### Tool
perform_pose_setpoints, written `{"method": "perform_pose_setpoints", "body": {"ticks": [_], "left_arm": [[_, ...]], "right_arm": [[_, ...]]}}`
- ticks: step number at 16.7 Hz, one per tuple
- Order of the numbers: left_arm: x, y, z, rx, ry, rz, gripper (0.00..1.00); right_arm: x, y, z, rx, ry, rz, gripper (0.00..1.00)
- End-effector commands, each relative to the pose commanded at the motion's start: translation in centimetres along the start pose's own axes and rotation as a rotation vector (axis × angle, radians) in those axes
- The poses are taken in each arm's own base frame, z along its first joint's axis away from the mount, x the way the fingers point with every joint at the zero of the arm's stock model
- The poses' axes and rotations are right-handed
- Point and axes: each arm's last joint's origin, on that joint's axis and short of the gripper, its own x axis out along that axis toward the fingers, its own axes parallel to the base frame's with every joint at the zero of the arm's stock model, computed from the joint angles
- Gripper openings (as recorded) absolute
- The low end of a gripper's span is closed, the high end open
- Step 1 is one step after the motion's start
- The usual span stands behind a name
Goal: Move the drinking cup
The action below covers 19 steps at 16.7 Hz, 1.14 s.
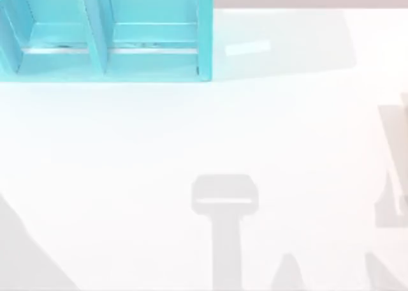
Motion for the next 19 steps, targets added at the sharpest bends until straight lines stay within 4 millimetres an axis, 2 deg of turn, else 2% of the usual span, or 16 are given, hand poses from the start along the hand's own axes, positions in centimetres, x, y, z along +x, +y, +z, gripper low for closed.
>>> {"method": "perform_pose_setpoints", "body": {"ticks": [13, 19], "left_arm": [[0.0, 0.0, 0.0, 0.0, 0.0, 0.0, 0.98], [0.0, 0.0, 0.0, 0.0, 0.0, 0.0, 1.0]], "right_arm": [[0.0, 0.0, 0.0, 0.0, 0.0, 0.0, 1.0], [0.0, 0.0, 0.0, 0.0, 0.0, 0.0, 1.0]]}}
